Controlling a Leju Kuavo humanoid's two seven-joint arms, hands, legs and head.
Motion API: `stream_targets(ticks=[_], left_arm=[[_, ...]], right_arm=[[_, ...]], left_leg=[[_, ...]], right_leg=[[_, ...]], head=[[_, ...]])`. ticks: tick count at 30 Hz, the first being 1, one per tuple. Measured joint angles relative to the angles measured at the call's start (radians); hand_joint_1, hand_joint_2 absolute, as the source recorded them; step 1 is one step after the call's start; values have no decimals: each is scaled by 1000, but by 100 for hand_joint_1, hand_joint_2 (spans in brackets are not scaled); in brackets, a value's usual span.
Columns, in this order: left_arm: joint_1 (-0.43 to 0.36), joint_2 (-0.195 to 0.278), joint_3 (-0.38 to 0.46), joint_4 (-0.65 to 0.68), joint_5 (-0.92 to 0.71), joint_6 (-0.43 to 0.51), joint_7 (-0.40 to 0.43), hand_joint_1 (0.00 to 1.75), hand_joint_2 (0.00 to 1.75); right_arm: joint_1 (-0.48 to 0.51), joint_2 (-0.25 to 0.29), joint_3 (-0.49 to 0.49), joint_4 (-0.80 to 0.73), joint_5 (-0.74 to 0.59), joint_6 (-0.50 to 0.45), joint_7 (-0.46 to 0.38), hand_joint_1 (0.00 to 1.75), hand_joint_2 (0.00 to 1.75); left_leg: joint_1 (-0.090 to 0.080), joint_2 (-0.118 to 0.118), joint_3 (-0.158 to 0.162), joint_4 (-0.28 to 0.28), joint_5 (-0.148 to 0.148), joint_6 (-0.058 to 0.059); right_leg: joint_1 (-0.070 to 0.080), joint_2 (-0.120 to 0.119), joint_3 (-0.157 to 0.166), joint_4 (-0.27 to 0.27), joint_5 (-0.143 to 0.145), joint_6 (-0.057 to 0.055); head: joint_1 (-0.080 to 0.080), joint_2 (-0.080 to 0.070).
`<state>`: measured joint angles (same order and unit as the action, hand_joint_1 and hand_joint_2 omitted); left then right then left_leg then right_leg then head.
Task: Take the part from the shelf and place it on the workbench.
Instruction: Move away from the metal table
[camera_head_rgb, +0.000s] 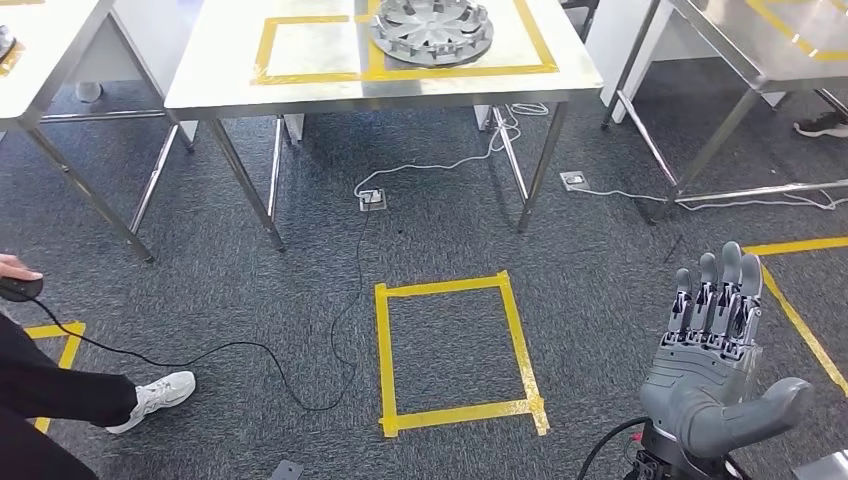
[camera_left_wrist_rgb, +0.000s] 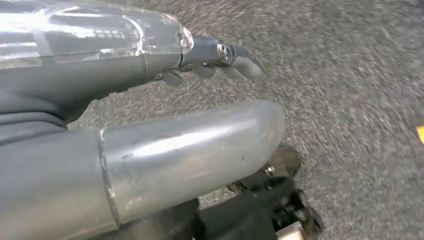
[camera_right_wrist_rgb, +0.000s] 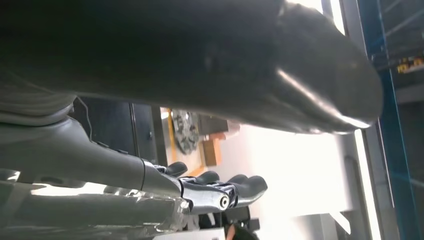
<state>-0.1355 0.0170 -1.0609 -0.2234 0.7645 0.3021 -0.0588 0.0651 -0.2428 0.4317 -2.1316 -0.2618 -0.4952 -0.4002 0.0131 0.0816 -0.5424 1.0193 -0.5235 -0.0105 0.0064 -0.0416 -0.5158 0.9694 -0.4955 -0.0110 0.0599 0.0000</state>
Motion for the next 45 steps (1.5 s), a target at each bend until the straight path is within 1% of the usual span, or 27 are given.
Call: stream_targets(ticks=[2, 3, 5, 6, 8, 9, 11, 12, 14, 16, 18, 20, 21, 22, 23, 25, 27, 29, 31, 33, 35, 36, 38, 40, 42, 44, 45], left_arm=[[-1, 0, 0, 0, 0, 0, 0, 0, 0], [1, 0, 0, 0, 0, 0, 0, 0, 0], [5, 0, 0, 0, 0, 0, 0, 0, 0], [6, 0, 0, 0, 0, 0, 0, 0, 0], [6, 0, 0, 0, 0, 0, 0, 0, 0], [6, 1, 0, 0, 0, 0, 0, 0, 0], [7, 2, 0, 0, 0, 0, 0, 0, 0], [7, 2, 0, 0, 0, 0, 0, 0, 0], [8, 2, 0, 0, 0, 0, -1, 0, 0], [8, 3, 0, 0, 1, 0, -2, 0, 0], [11, 4, 0, 1, 1, -1, -2, 0, 0], [13, 5, 0, 1, 2, -1, 1, 0, 0], [14, 6, 0, 1, 2, -1, 2, 0, 0], [13, 5, 0, 1, 3, -1, 3, 0, 0], [11, 5, 0, 1, 5, 0, 3, 0, 0], [7, 2, 0, 0, 6, 0, 3, 0, 0], [6, -2, 0, 0, 8, 0, 3, 0, 0], [6, -7, 0, -1, 10, 0, 4, 0, 0], [4, -12, 0, -3, 12, 1, 6, 0, 0], [4, -13, 0, -4, 17, 1, 12, 0, 0], [9, -13, 0, -4, 21, -1, 23, 0, 0], [11, -14, 0, -4, 22, -2, 27, 0, 0], [16, -12, 0, -4, 24, -4, 32, 0, 0], [18, -8, 0, -3, 26, -7, 34, 0, 0], [19, -5, 0, -3, 28, -8, 35, 0, 0], [20, -4, 0, -3, 29, -9, 35, 0, 0], [20, -3, 0, -3, 30, -9, 36, 0, 0]], right_arm=[[0, 0, 0, -2, 0, 0, 0, 0, 0], [0, 0, 0, -3, 0, 1, 0, 0, 0], [2, 0, 0, -2, 0, 1, 0, 0, 0], [3, 0, 0, -2, 0, 1, 0, 0, 0], [3, 0, 0, -2, 0, 1, 0, 0, 0], [3, 0, 0, -2, 0, 1, 0, 0, 0], [1, 0, 0, -3, 0, 1, 0, 0, 0], [1, 0, 0, -3, 0, 1, 0, 0, 0], [4, 0, 0, -4, 0, 0, 0, 0, 0], [6, 0, -2, -5, 1, -10, -2, 0, 0], [11, 1, -9, -3, -4, -31, -5, 0, 0], [27, 2, -24, 10, -28, -56, -6, 0, 0], [37, 2, -34, 25, -50, -63, -6, 0, 0], [45, 2, -45, 46, -77, -66, -6, 0, 0], [51, 2, -59, 74, -106, -63, -8, 0, 0], [53, 2, -87, 154, -157, -46, -18, 0, 0], [42, 3, -114, 268, -190, -22, -33, 0, 0], [21, 5, -135, 414, -224, 15, -48, 0, 0], [-8, 12, -148, 581, -278, 76, -61, 0, 0], [-47, 27, -155, 765, -327, 143, -66, 0, 0], [-75, 49, -158, 953, -352, 182, -52, 0, 0], [-81, 60, -158, 1040, -357, 188, -36, 0, 0], [-86, 83, -158, 1198, -358, 188, 8, 0, 0], [-87, 104, -157, 1326, -355, 186, 39, 0, 0], [-92, 120, -156, 1422, -353, 185, 50, 0, 0], [-99, 130, -155, 1503, -351, 185, 55, 0, 0], [-101, 135, -154, 1538, -351, 184, 61, 0, 0]], left_leg=[[4, -74, -37, 85, -57, -6], [4, -91, -68, 153, -92, -7], [4, -90, -118, 261, -127, -7], [4, -88, -122, 268, -116, -6], [6, -103, -76, 170, -46, -4], [9, -136, -46, 105, -18, -3], [13, -186, -8, 23, 2, -2], [12, -194, -4, 15, -3, 0], [11, -164, -1, 9, -1, 7], [13, -126, 3, 0, 2, 17], [12, -88, 5, -3, 1, 23], [9, -51, 4, -3, -2, 25], [7, -34, 4, -3, -4, 24], [6, -20, 5, -3, -5, 23], [5, -8, 6, -3, -7, 22], [2, 13, 9, -5, -9, 18], [2, 31, 9, -8, -9, 10], [3, 47, 14, -13, -9, 0], [5, -6, 13, 4, -27, -9], [5, -81, -30, 96, -77, -12], [3, -93, -97, 219, -120, -11], [2, -90, -117, 245, -117, -11], [3, -97, -106, 184, -51, -10], [9, -158, -58, 62, 15, -5], [12, -201, -32, 7, 23, 0], [9, -176, -25, 0, 17, 5], [8, -158, -20, -5, 16, 10]], right_leg=[[-4, 23, -2, -6, 10, -12], [-4, 36, -6, -5, 13, -16], [-1, 64, -11, -1, 15, -18], [0, 79, -13, 3, 14, -18], [-1, 107, -15, 14, 11, -13], [-1, 120, -17, 21, 7, -8], [-5, 146, -28, 35, 1, 5], [-8, 159, -35, 38, 2, 13], [-13, 181, -45, 39, 5, 25], [-11, 140, -67, 76, -17, 36], [-12, 71, -121, 187, -76, 48], [-17, 48, -177, 300, -118, 57], [-18, 44, -183, 313, -112, 58], [-19, 39, -170, 286, -88, 57], [-18, 30, -139, 224, -51, 53], [-7, -16, -70, 87, 0, 35], [7, -43, -44, 29, 7, 16], [10, -24, -44, 19, 13, 3], [5, -5, -35, -1, 25, -8], [0, 14, -29, -13, 34, -15], [0, 39, -30, -13, 34, -19], [0, 52, -30, -11, 33, -19], [-1, 81, -29, -3, 27, -16], [-5, 108, -33, 14, 15, -8], [-11, 135, -44, 27, 8, 4], [-18, 168, -53, 30, 9, 17], [-18, 163, -57, 35, 6, 23]], head=[[-14, 0], [-23, 0], [-38, 0], [-42, 0], [-50, 0], [-55, 0], [-57, 0], [-57, 0], [-57, 0], [-47, 0], [-31, 0], [-23, 0], [-20, 0], [-17, 0], [-13, 0], [-9, 0], [-7, 0], [-2, 0], [-2, 0], [-13, 0], [-28, 0], [-33, 0], [-41, 0], [-48, 0], [-50, 0], [-53, 0], [-53, 0]])
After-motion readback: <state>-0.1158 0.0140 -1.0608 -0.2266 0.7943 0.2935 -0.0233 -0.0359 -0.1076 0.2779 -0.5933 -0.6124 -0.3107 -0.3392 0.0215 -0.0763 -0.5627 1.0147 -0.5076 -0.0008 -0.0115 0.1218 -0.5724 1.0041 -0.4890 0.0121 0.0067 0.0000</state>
